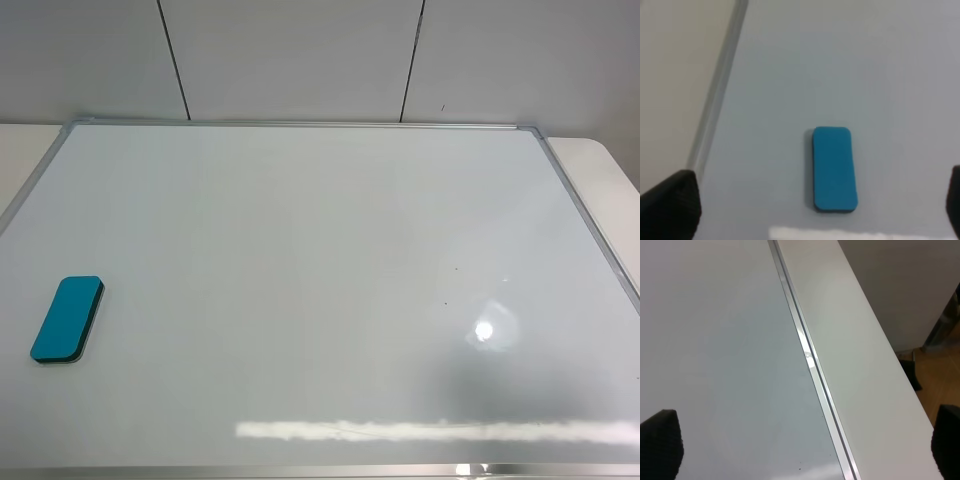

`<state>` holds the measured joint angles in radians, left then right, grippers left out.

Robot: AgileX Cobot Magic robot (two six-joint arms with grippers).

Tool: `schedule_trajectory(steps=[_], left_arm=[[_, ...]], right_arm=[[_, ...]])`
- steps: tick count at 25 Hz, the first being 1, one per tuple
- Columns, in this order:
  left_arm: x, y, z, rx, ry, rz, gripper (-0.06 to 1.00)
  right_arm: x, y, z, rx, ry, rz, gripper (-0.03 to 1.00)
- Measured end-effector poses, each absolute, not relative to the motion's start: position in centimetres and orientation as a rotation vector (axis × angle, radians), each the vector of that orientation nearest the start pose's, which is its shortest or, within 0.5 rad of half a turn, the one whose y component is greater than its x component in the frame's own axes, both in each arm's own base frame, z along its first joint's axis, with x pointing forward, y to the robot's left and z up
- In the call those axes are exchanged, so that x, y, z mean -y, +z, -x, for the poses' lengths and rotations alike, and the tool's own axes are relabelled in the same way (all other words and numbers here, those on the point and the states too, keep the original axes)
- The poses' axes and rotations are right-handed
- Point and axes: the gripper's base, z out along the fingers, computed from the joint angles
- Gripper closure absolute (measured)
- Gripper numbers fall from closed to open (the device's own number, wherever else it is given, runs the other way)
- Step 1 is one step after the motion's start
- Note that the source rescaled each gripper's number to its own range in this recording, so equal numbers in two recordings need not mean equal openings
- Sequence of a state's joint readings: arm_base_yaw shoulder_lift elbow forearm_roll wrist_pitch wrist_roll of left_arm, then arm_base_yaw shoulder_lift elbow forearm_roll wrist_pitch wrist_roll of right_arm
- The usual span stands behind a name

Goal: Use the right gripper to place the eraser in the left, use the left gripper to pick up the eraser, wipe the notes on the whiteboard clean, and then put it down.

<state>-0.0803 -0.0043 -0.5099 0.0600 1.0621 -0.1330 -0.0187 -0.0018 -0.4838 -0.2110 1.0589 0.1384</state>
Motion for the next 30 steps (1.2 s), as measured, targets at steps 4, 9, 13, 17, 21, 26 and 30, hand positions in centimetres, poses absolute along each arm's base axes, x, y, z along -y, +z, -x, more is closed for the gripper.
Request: schedule_trajectory(steps=[4, 9, 13, 17, 21, 26, 30], left_arm=[[-0.3, 28.0, 0.63, -2.029, -0.072, 0.013, -0.05], [-0.27, 28.02, 0.63, -2.027, -0.072, 0.008, -0.05], [-0.26, 27.98, 0.61, -2.028, -0.072, 0.008, -0.06], [-0.23, 27.98, 0.63, -2.026, -0.032, 0.071, -0.05], [-0.19, 27.98, 0.64, -2.023, 0.007, 0.133, -0.05], [-0.19, 27.98, 0.64, -2.022, 0.015, 0.146, -0.05], [-0.19, 27.98, 0.64, -2.022, 0.015, 0.146, -0.05]], right_arm=[[1.65, 27.44, 0.45, -2.036, -0.178, -0.168, -0.03], [1.65, 27.44, 0.45, -2.036, -0.178, -0.168, -0.03], [1.65, 27.44, 0.45, -2.036, -0.178, -0.168, -0.03], [1.65, 27.44, 0.45, -2.036, -0.178, -0.168, -0.03], [1.65, 27.44, 0.45, -2.036, -0.178, -0.168, -0.03], [1.65, 27.44, 0.45, -2.036, -0.178, -0.168, -0.03], [1.65, 27.44, 0.45, -2.036, -0.178, -0.168, -0.03]])
